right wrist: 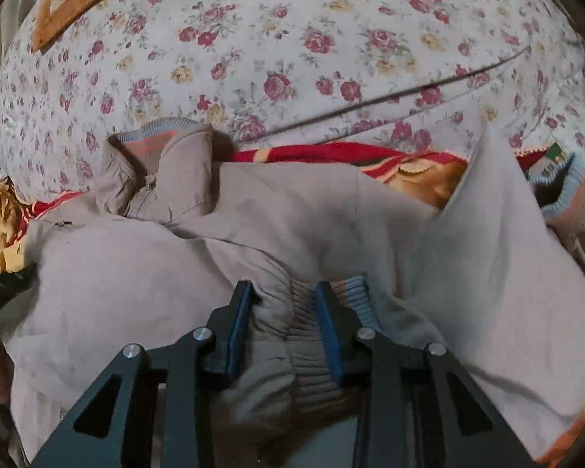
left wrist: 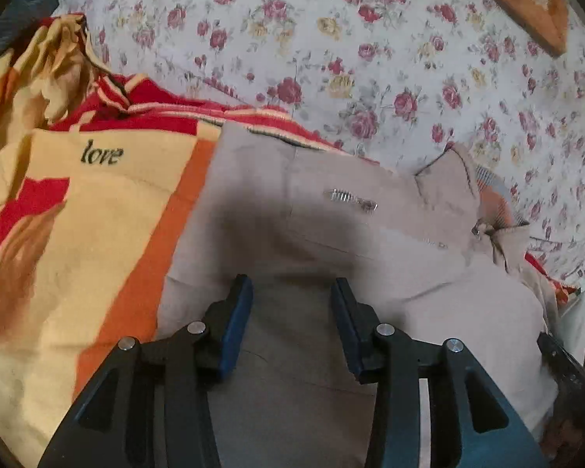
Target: Fold large clothes
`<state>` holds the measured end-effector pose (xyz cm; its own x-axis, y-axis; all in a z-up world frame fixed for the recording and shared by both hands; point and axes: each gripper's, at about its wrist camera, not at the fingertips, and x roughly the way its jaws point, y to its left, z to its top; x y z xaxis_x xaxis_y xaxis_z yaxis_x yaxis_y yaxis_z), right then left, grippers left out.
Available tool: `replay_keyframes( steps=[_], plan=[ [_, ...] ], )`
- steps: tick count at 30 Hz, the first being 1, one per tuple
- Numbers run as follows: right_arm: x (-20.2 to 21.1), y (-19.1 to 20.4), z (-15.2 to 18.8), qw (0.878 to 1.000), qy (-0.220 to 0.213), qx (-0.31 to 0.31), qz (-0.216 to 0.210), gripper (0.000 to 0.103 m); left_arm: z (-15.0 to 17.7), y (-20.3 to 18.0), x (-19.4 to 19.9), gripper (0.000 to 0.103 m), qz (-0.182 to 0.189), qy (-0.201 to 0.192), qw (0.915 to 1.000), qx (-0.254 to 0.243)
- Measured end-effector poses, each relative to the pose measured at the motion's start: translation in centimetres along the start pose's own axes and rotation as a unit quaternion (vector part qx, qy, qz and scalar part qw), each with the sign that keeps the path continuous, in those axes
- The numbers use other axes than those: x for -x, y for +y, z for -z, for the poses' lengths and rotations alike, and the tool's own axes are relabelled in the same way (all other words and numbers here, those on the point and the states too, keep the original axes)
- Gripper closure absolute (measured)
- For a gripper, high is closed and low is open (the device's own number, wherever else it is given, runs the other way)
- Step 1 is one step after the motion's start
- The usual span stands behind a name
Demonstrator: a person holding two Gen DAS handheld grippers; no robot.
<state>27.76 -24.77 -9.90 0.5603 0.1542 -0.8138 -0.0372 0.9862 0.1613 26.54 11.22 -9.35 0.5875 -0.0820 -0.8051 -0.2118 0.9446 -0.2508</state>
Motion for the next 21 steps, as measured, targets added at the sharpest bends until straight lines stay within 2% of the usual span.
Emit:
replay_keyframes(
  steps=[1,2,3,5,7,9,11,12,13,14,15,16,17,18,19,21],
  plan=[
    [0.0,0.3,-0.1,1.000,0.003,0.008,-0.004,0.055,-0.2,0.0,0.0,0.059,0.004,0.004,1.0000,0.000],
    [0.0,0.6,0.0,1.000,0.004,0.019,-0.009,0.050,-0.1,0.0,-0.1,0.054,0.015,0.006,0.9999,0.000],
    [-0.1,1.2,0.0,0.999,0.007,0.038,-0.005,0.047,-0.1,0.1,-0.2,0.045,0.029,0.007,0.9996,-0.001],
    [0.3,1.9,-0.3,0.999,0.009,0.048,0.010,0.047,-0.2,0.0,-0.4,0.037,0.039,0.010,0.9992,-0.006],
    [2.3,2.7,-0.6,0.999,-0.018,0.037,0.002,0.055,-0.2,-0.1,-0.2,0.036,0.040,0.011,0.9991,-0.008],
    [4.9,4.1,0.1,0.997,-0.054,0.063,-0.008,0.056,-0.1,-0.1,0.6,0.038,0.037,0.006,0.9993,0.004],
    [6.9,6.1,0.8,0.992,-0.077,0.105,-0.009,0.054,0.3,-0.4,2.8,0.042,0.030,-0.018,0.9994,0.007],
    [6.9,7.0,1.4,0.990,-0.071,0.123,-0.002,0.050,0.7,-0.9,4.2,0.042,0.028,-0.037,0.9989,-0.005],
    [6.1,7.4,1.9,0.990,-0.050,0.134,0.001,0.044,1.2,-1.5,5.2,0.042,0.024,-0.051,0.9982,-0.019],
    [5.0,7.4,2.6,0.990,-0.015,0.137,0.006,0.042,1.8,-1.9,5.8,0.042,0.019,-0.059,0.9976,-0.032],
    [3.1,7.2,3.1,0.990,0.032,0.135,0.018,0.042,2.1,-2.3,5.6,0.041,0.015,-0.055,0.9975,-0.041],
    [1.9,7.0,3.5,0.989,0.061,0.135,0.019,0.042,2.6,-2.7,4.6,0.041,0.011,-0.029,0.9981,-0.053],
    [2.3,7.1,3.7,0.989,0.039,0.140,0.017,0.041,3.1,-2.6,3.3,0.041,0.011,0.007,0.9985,-0.053],
    [2.7,7.3,3.3,0.988,0.037,0.147,0.018,0.041,3.6,-2.2,1.9,0.041,0.012,0.040,0.9982,-0.044],
    [3.1,7.2,2.9,0.988,0.038,0.146,0.015,0.041,3.6,-2.3,2.1,0.041,0.008,0.021,0.9985,-0.050],
    [5.3,6.1,1.8,0.991,-0.012,0.137,0.002,0.041,3.3,-2.4,2.1,0.041,0.006,0.028,0.9984,-0.048]
  ],
)
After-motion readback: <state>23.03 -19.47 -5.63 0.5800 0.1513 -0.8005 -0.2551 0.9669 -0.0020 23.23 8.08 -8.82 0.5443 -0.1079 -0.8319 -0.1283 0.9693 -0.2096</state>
